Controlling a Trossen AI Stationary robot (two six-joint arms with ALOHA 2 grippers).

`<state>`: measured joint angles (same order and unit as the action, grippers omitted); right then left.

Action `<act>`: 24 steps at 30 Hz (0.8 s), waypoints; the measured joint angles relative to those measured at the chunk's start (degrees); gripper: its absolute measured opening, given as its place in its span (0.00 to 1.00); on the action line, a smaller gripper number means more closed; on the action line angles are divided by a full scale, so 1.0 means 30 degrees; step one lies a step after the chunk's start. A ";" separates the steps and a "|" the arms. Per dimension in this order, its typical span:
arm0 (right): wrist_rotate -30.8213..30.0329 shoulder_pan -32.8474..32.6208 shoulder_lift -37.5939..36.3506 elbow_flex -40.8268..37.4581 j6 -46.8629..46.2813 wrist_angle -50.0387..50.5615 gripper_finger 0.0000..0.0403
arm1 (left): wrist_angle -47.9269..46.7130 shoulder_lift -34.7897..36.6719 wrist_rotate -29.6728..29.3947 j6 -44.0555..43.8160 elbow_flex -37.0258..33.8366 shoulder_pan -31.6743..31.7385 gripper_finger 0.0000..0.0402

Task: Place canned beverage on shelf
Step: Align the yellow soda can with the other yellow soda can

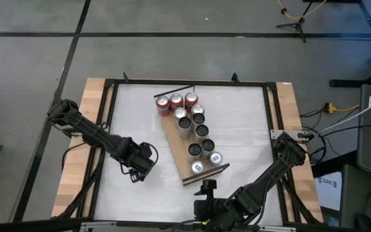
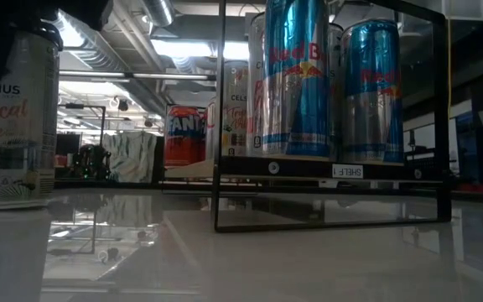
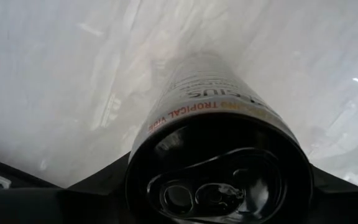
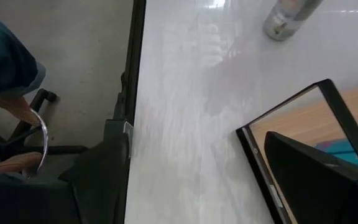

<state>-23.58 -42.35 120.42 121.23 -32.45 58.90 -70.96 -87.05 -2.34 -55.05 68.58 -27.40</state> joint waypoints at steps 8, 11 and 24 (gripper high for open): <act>0.0383 -0.0004 0.0007 0.0000 0.0000 -0.0006 0.91 | 0.0000 0.0000 -0.0018 -0.0029 0.0000 0.0000 0.68; 0.0383 0.0000 0.0015 0.0000 0.0000 -0.0001 0.91 | 0.0029 0.0029 0.0070 -0.0029 0.0000 -0.0007 0.72; 0.0383 0.0000 0.0015 0.0000 0.0000 -0.0008 0.91 | 0.0051 0.0029 0.1144 0.0140 0.0000 0.0298 0.80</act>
<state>-22.44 -42.35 120.46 121.23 -32.45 58.87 -70.81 -86.96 1.09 -54.63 68.58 -26.50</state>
